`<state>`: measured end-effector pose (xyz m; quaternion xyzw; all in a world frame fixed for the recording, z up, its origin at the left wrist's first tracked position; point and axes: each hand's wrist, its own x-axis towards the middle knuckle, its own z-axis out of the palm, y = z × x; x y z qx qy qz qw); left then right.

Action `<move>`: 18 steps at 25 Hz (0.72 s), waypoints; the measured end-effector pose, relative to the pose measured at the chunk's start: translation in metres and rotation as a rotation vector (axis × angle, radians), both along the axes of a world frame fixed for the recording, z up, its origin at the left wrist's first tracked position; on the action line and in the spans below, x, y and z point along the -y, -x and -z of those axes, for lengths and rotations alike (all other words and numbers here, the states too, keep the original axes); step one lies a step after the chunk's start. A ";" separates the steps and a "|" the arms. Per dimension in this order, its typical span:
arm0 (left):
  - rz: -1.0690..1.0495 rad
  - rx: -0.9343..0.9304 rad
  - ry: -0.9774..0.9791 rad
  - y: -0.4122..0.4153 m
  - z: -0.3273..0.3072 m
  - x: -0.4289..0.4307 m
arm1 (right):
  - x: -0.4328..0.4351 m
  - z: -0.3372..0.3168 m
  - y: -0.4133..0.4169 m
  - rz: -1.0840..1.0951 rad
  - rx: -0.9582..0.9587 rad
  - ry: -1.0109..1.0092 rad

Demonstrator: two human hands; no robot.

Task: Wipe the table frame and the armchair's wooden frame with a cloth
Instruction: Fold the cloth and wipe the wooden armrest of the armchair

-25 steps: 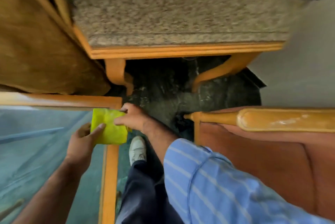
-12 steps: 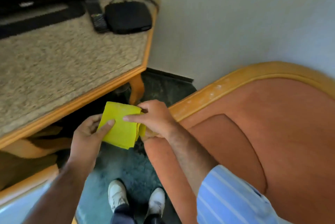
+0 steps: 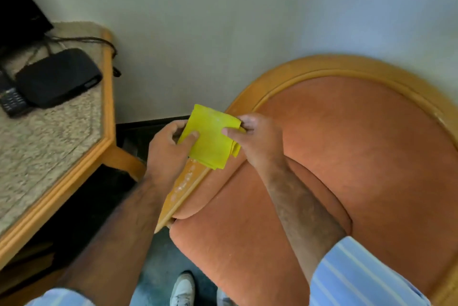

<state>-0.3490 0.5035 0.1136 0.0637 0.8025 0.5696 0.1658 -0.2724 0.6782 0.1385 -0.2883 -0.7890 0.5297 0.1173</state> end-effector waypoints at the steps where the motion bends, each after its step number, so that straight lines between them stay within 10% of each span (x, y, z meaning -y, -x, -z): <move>1: -0.002 -0.004 0.021 0.003 0.004 -0.012 | -0.008 0.004 0.002 0.039 -0.005 -0.027; 10: 0.102 -0.065 0.237 0.036 0.033 -0.060 | -0.034 0.035 0.018 0.079 0.077 -0.254; 18: 0.690 -1.004 0.576 0.015 0.054 -0.064 | -0.117 0.028 0.056 -0.095 0.160 -1.151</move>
